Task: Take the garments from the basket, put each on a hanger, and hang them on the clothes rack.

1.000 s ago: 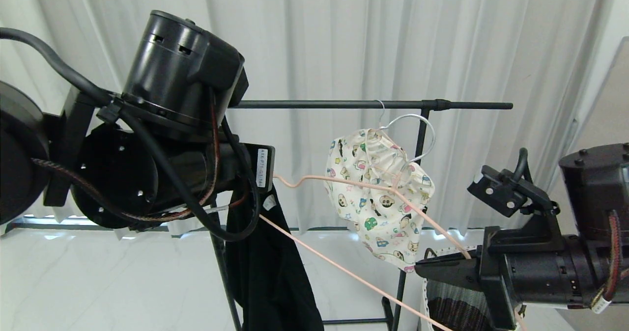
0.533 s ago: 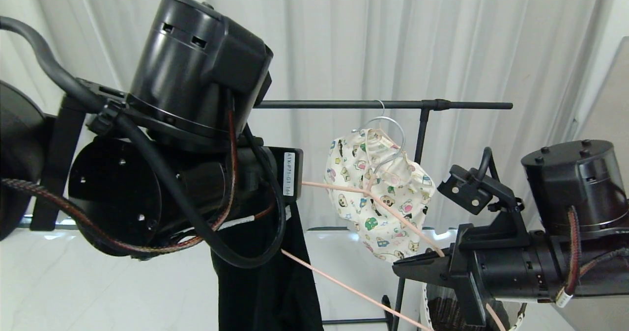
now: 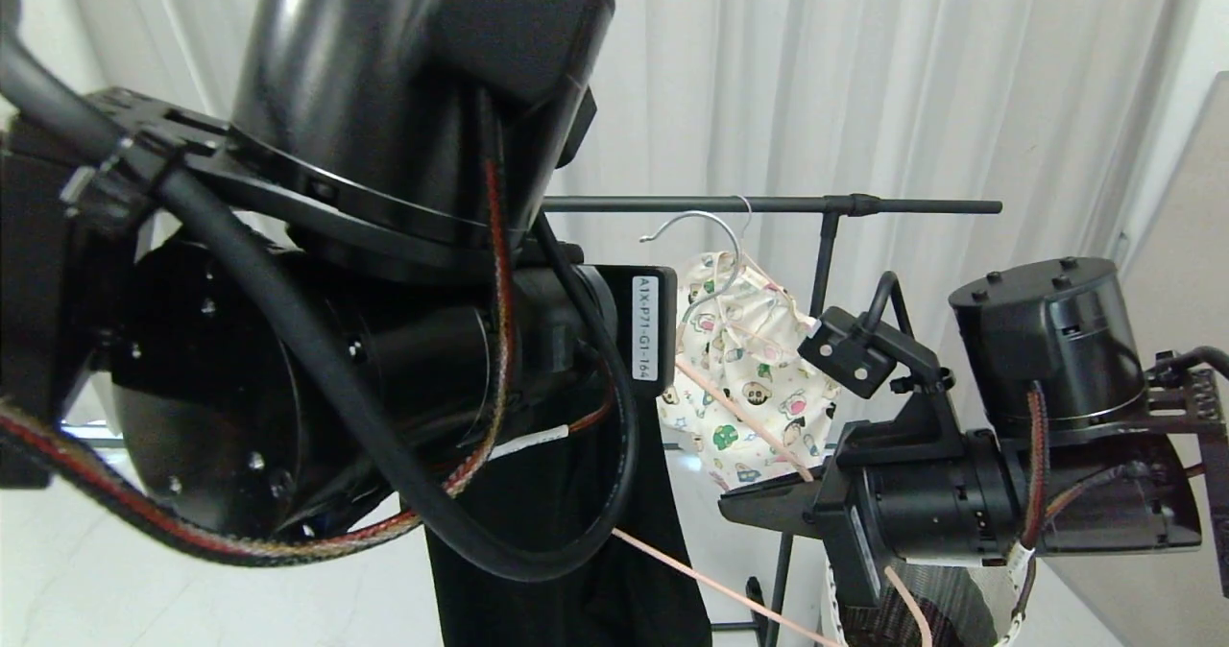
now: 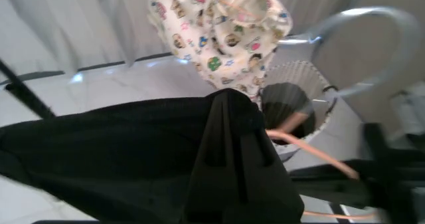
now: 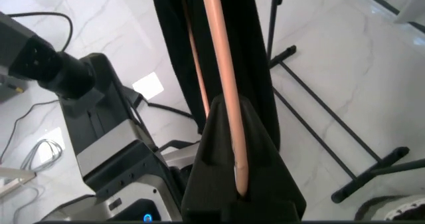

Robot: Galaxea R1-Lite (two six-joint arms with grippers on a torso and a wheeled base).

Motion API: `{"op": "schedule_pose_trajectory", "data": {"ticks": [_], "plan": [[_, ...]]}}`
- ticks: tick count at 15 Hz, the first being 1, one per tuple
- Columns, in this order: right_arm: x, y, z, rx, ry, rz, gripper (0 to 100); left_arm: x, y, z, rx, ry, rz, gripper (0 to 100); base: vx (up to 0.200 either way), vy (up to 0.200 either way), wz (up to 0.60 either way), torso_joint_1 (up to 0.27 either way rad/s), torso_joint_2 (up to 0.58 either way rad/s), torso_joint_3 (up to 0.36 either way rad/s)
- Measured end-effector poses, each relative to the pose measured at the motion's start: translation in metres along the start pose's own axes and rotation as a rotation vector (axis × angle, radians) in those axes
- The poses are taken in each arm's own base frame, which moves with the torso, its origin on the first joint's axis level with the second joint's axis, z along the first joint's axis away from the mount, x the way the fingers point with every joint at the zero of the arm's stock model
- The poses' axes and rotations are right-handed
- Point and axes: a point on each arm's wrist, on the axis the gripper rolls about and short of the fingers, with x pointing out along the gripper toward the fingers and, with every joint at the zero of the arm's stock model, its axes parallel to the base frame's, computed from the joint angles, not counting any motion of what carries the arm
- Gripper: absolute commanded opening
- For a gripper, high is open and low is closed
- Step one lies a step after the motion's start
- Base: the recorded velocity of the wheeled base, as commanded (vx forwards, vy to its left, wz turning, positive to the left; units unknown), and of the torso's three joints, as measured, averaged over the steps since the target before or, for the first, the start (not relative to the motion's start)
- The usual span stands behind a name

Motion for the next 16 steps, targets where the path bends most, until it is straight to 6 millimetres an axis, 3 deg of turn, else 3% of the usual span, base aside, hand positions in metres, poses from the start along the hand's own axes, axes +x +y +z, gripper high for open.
{"op": "schedule_pose_trajectory", "data": {"ticks": [8, 9, 16], "plan": [[0.012, -0.005, 0.002, 0.036, -0.004, -0.077, 0, 0.000, -0.012, 0.001, 0.002, -0.025, -0.035, 0, 0.000, 0.000, 0.00, 0.000, 0.00, 0.000], [0.012, -0.006, 0.002, 0.039, -0.005, -0.087, 0, 0.000, -0.011, 0.001, 0.001, -0.026, -0.034, 100, 0.000, 0.000, 0.00, 0.000, 0.00, 0.000], [0.007, -0.017, 0.007, 0.071, -0.074, -0.171, 0, 0.000, 0.003, 0.008, 0.035, -0.048, 0.013, 100, 0.000, 0.000, 0.00, 0.000, 0.00, 0.000]]}}
